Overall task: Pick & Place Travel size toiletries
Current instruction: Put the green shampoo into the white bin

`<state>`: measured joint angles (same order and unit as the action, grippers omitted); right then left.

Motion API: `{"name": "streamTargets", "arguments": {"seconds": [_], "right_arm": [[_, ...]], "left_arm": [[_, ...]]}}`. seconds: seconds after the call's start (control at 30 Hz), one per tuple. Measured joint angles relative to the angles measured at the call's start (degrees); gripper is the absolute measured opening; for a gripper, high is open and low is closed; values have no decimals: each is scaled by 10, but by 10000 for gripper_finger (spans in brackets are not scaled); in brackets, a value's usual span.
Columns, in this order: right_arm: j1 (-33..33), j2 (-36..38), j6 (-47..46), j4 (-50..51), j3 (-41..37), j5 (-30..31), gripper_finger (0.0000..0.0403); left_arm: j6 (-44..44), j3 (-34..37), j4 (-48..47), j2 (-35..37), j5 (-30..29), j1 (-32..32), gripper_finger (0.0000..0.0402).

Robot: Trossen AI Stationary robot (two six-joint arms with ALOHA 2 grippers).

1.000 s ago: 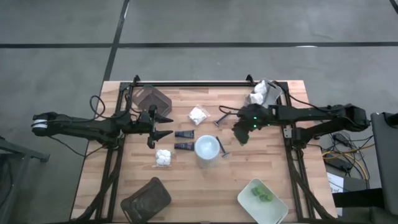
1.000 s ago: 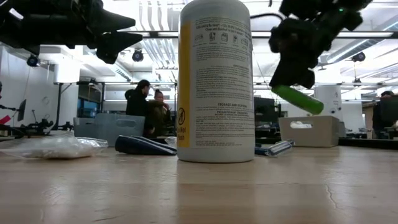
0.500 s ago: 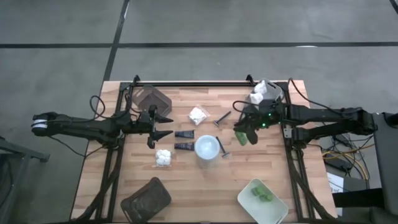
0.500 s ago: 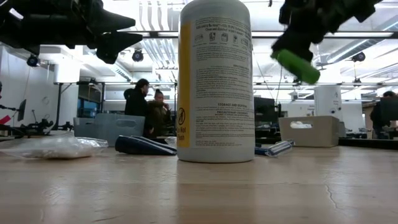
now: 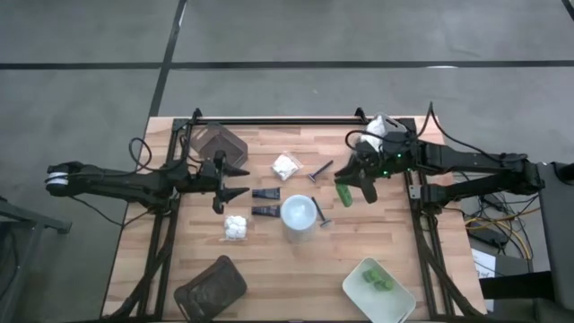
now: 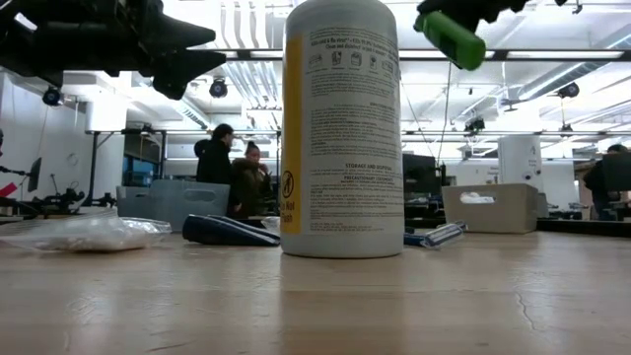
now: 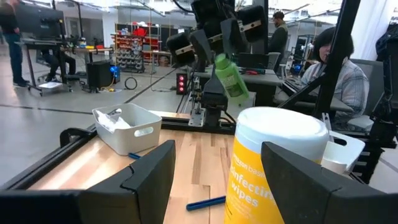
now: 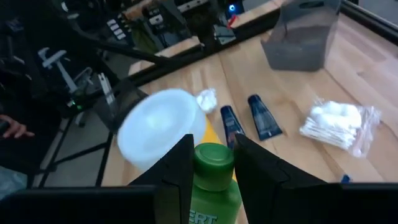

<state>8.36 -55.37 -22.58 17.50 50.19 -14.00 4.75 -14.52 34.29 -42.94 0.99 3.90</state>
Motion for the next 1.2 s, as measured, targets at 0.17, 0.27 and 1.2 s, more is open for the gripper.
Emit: {"name": "streamTargets", "arguments": {"seconds": [0.17,0.27,1.2], "right_arm": [[0,0,-2,-1,23,4,94],[1,-2,-8,-2,33,6,92],[23,-156,34,-3,244,21,93]], "left_arm": [[77,0,88,-2,-1,0,243],[121,0,169,-4,-10,1,243],[174,-528,-318,-294,42,17,243]]}}
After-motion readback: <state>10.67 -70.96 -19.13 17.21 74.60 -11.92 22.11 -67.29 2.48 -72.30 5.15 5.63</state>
